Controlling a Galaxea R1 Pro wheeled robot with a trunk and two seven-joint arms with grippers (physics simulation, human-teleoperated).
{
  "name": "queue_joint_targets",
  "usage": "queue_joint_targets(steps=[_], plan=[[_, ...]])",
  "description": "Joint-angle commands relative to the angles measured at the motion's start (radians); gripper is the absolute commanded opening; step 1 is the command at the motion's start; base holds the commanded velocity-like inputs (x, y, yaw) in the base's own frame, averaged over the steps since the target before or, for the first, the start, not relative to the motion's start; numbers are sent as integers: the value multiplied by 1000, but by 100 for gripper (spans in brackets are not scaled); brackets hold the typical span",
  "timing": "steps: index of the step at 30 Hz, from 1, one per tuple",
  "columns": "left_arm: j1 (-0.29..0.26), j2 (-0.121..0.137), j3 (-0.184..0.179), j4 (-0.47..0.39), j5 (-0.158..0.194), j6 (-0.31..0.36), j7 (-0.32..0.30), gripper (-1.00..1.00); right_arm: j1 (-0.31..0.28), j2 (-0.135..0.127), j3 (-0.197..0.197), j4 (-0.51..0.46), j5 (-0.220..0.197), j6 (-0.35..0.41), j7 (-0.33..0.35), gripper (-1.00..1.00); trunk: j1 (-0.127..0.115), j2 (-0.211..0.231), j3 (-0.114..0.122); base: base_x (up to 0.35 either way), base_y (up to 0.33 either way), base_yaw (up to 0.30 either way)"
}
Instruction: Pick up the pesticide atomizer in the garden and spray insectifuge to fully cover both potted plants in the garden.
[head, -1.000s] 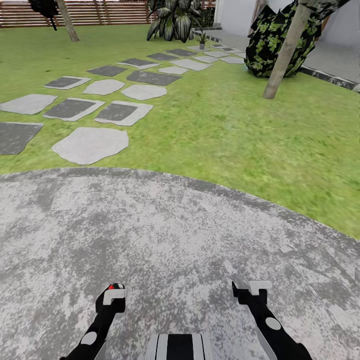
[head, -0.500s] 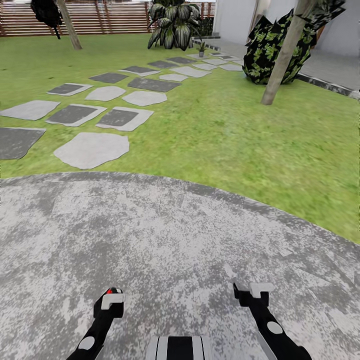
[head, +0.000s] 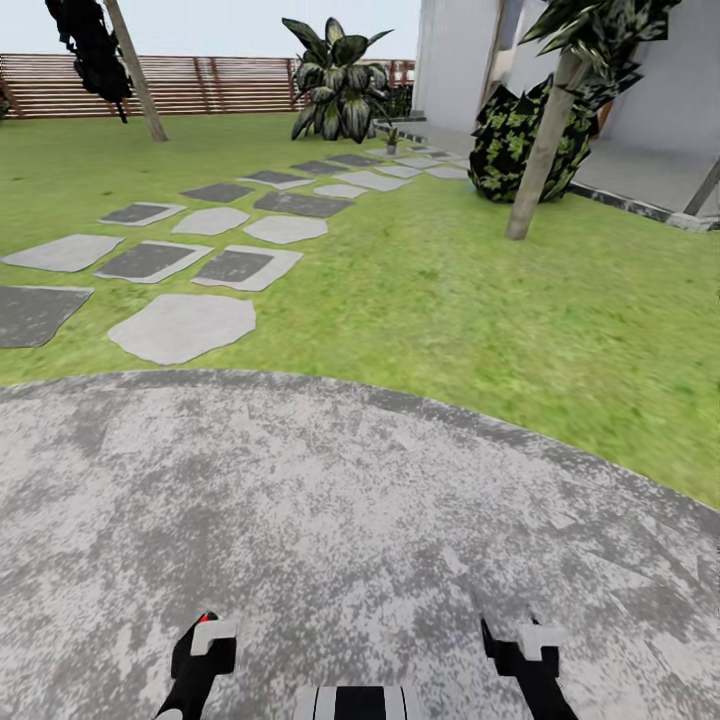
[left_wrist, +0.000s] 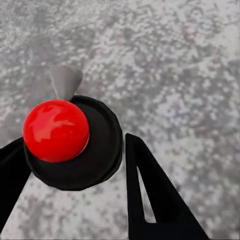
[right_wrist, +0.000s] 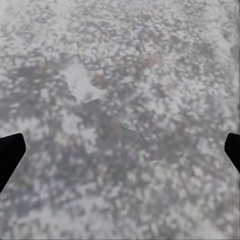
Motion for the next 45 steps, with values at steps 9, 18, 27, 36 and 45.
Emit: queue_joint_targets(steps=[9,18,27,36,45], plan=[[114,19,14,13,-3,-70,63,-100,45,-11,2,99,0,-130,0,100,-4,2,48,0,0,-59],[122,21,15,16,10,-72,65,-100,45,-8,2,98,-1,-129,1,100,-8,4,90,0,0,-3],[127,20,15,16,14,-72,65,-100,45,-7,1,98,-3,-130,-3,100,-12,6,124,0,0,0],[127,20,15,15,16,-72,65,-100,45,-13,0,98,-4,-131,-1,100,-16,8,168,0,0,0],[127,20,15,15,15,-73,65,-100,45,-10,0,99,-3,-130,0,100,-20,10,217,0,0,0]])
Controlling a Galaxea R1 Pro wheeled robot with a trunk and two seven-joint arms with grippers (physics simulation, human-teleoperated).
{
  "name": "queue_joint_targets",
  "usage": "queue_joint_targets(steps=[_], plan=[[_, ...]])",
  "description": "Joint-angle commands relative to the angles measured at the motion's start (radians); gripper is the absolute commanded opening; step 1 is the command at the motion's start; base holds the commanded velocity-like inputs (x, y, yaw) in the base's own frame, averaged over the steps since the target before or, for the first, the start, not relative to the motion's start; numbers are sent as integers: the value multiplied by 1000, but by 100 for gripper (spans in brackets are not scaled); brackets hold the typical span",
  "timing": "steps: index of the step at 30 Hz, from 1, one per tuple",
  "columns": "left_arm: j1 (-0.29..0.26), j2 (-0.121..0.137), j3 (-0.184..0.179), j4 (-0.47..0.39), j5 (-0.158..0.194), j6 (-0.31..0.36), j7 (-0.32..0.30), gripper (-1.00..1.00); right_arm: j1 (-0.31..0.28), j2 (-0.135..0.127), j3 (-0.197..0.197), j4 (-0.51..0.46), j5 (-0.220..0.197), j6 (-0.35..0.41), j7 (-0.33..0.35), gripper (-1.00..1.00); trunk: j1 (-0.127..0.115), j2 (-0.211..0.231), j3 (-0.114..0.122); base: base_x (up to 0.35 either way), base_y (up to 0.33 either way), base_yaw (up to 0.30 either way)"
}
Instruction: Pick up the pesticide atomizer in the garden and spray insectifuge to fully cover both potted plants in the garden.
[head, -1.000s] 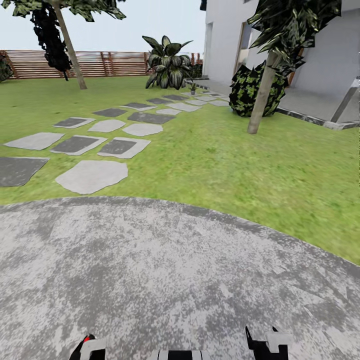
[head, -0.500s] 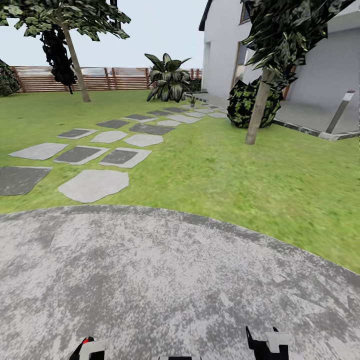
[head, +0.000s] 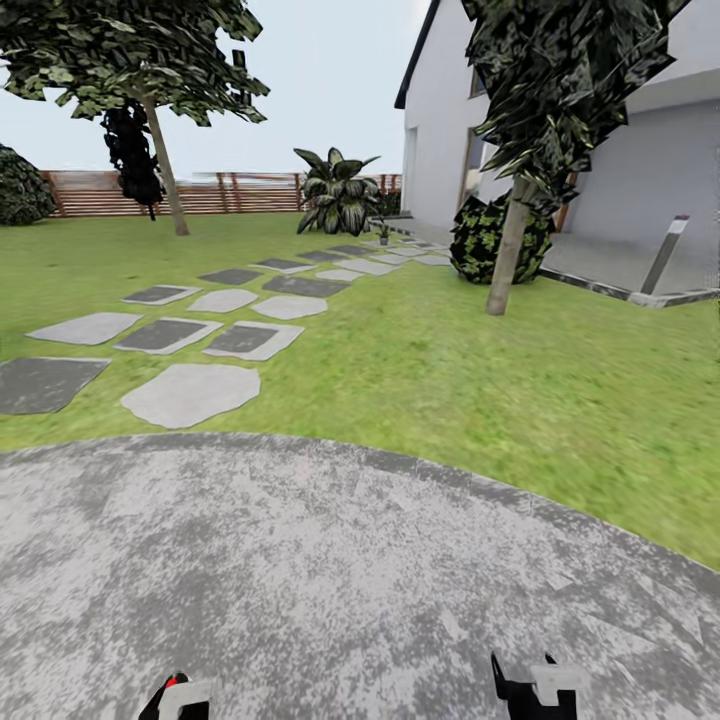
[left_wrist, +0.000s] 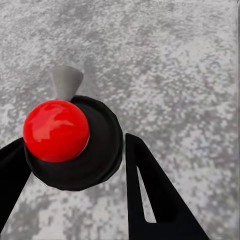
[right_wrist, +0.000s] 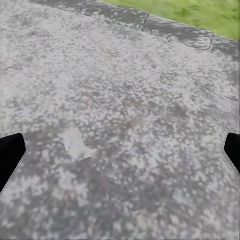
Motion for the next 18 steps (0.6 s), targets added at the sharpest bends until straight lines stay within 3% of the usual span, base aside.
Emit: queue_joint_targets(steps=[1,11,18], plan=[[0,0,2,1,-2,-3,1,-100,0,0,0,1,0,-3,-2,100,-1,0,5,0,0,0],[0,0,3,1,-2,-2,1,-100,0,0,0,-1,0,-1,-3,100,-5,2,53,0,0,0],[0,0,3,1,-2,-2,1,-100,0,0,0,-1,1,-1,-1,100,-32,51,75,0,0,0]])
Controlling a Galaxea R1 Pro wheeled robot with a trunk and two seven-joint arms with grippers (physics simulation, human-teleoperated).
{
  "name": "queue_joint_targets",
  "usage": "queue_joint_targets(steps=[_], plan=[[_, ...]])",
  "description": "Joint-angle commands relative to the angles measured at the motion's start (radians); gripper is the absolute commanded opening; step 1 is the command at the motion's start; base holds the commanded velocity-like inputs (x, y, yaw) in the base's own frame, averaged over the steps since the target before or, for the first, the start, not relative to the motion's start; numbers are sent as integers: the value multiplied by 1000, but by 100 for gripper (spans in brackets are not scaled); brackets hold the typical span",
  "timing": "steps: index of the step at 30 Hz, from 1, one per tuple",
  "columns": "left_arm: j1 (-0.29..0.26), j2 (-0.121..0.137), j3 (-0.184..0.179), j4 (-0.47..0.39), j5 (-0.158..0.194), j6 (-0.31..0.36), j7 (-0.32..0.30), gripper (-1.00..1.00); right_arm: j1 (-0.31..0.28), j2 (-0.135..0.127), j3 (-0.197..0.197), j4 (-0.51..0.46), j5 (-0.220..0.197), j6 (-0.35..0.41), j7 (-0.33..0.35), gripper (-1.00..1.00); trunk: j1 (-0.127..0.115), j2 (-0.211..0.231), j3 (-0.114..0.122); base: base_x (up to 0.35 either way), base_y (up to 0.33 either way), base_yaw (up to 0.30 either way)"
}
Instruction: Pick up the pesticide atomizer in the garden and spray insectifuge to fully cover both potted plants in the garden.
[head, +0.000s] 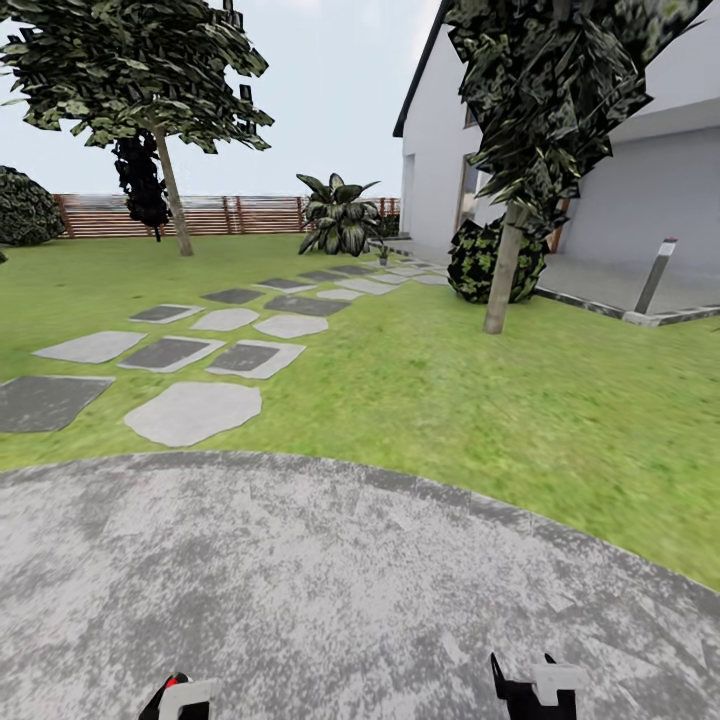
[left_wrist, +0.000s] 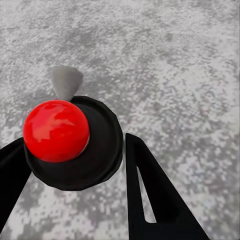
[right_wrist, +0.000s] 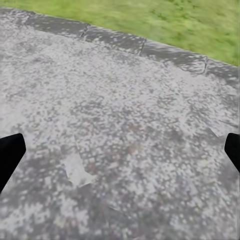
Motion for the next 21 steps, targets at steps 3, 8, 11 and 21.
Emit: queue_joint_targets(steps=[3,8,11,21], plan=[[0,0,3,1,-3,-3,1,-100,0,-1,2,1,1,-3,-2,100,-12,21,9,0,0,0],[0,0,3,1,-1,-3,1,-100,0,1,2,1,1,-3,-2,100,-31,56,24,0,0,4],[0,0,3,1,-1,-3,1,-100,0,5,2,1,1,-3,-3,100,-42,77,32,0,0,94],[0,-1,1,1,-1,-5,0,-100,0,6,2,1,1,-4,-5,100,-65,119,39,0,0,166]])
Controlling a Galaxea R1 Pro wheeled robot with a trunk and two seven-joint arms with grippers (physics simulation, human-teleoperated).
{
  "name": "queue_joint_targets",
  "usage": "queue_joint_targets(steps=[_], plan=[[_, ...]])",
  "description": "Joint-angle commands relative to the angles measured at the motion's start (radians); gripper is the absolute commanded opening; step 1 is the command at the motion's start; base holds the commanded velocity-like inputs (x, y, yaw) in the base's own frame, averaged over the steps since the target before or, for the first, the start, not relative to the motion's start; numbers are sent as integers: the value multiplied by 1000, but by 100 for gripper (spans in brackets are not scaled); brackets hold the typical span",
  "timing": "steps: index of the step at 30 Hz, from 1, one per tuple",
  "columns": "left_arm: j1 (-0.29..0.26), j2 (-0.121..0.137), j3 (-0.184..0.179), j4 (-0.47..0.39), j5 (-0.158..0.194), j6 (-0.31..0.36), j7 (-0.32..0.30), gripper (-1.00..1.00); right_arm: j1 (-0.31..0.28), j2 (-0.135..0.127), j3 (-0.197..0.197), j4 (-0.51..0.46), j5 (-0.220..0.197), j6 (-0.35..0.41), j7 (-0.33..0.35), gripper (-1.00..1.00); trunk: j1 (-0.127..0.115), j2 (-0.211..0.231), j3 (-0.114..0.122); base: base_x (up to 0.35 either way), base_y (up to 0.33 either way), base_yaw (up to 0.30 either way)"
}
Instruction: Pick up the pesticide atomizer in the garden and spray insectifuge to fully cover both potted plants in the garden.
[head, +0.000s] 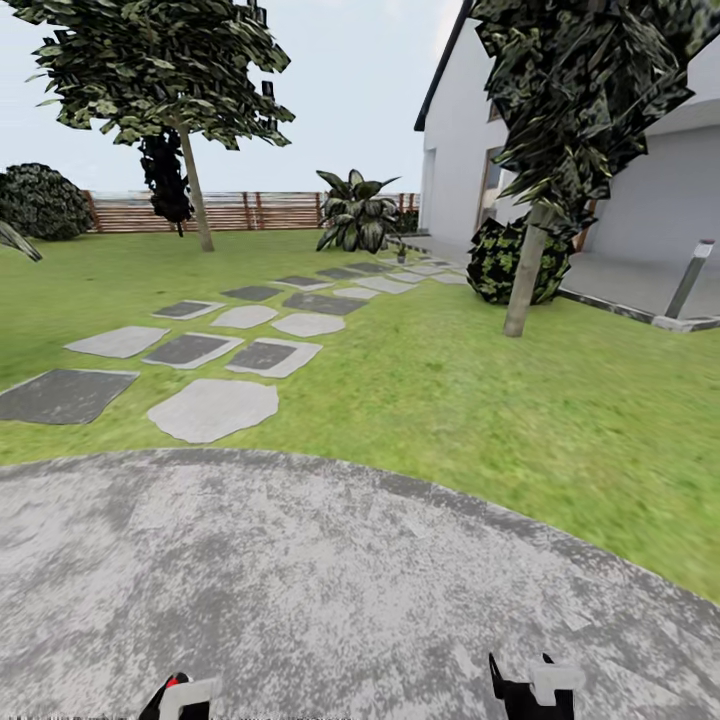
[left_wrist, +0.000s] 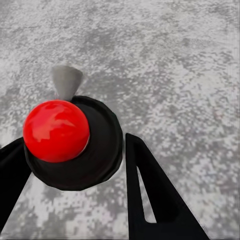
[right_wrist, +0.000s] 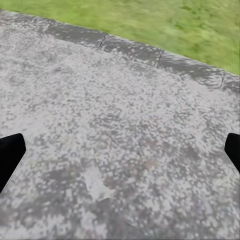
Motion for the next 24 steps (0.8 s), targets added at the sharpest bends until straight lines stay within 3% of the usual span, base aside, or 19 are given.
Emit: queue_joint_targets(steps=[1,17,24], plan=[[-1,-1,2,1,-3,-3,1,-100,0,0,1,0,1,-3,-2,100,0,0,-2,0,0,174],[-1,-3,3,1,3,-3,2,-100,0,0,1,0,0,-3,-2,100,0,0,-19,0,0,209],[-1,-1,4,1,77,-3,2,-100,0,0,0,0,-1,-3,-4,100,0,0,-21,0,0,264]])
